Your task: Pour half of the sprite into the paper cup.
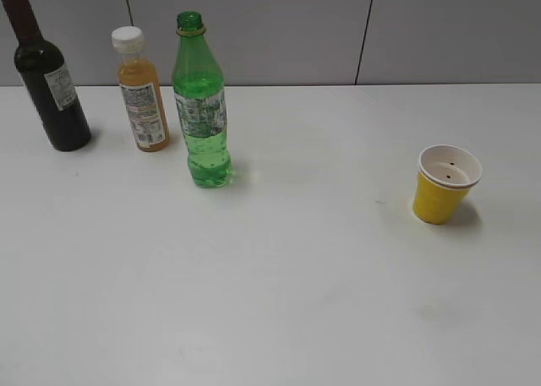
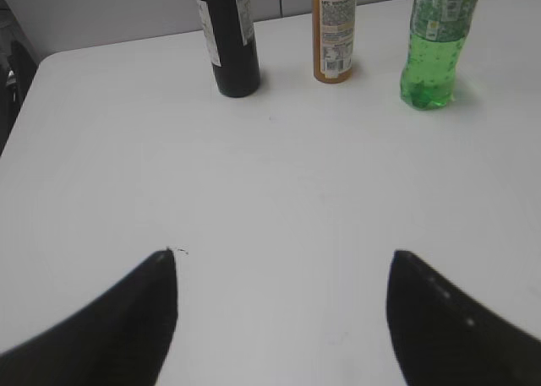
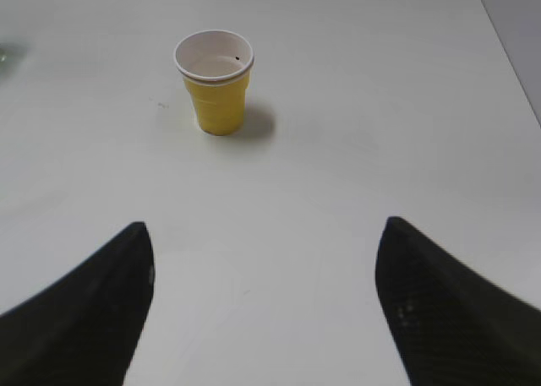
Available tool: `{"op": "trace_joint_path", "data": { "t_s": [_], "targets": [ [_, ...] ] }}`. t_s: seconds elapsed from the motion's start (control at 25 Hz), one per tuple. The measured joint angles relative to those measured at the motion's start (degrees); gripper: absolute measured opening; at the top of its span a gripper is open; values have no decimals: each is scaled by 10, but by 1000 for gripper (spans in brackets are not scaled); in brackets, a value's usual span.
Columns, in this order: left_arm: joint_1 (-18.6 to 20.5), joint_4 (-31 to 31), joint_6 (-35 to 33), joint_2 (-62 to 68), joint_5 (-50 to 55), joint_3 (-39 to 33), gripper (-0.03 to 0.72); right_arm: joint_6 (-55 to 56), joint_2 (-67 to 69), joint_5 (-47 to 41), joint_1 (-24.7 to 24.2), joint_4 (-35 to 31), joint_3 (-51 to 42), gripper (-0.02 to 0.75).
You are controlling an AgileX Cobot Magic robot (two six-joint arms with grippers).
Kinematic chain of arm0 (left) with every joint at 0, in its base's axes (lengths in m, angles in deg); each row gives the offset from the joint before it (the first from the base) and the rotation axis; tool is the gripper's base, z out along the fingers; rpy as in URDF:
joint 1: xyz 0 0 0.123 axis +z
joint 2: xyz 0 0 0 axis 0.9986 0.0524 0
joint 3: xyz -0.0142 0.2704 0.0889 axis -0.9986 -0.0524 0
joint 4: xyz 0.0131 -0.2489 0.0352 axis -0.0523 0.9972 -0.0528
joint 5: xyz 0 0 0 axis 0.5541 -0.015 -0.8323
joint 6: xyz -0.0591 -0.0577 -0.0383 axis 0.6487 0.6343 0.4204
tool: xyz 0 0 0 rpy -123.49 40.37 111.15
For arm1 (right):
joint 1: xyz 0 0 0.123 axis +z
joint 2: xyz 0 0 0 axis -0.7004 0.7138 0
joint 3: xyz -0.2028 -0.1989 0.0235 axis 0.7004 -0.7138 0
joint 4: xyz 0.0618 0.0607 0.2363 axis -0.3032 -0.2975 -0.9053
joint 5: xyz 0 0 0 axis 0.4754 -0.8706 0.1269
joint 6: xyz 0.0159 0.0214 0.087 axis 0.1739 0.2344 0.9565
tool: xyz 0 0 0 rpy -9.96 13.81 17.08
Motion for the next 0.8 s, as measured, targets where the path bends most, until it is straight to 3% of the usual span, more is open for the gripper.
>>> {"op": "trace_joint_path", "data": {
  "t_s": [0.36, 0.8],
  "targets": [
    [0, 0, 0, 0, 0, 0, 587, 0, 0, 12, 0, 0, 7, 616],
    [0, 0, 0, 0, 0, 0, 587, -1, 83, 160, 0, 0, 14, 616]
  ]
}}
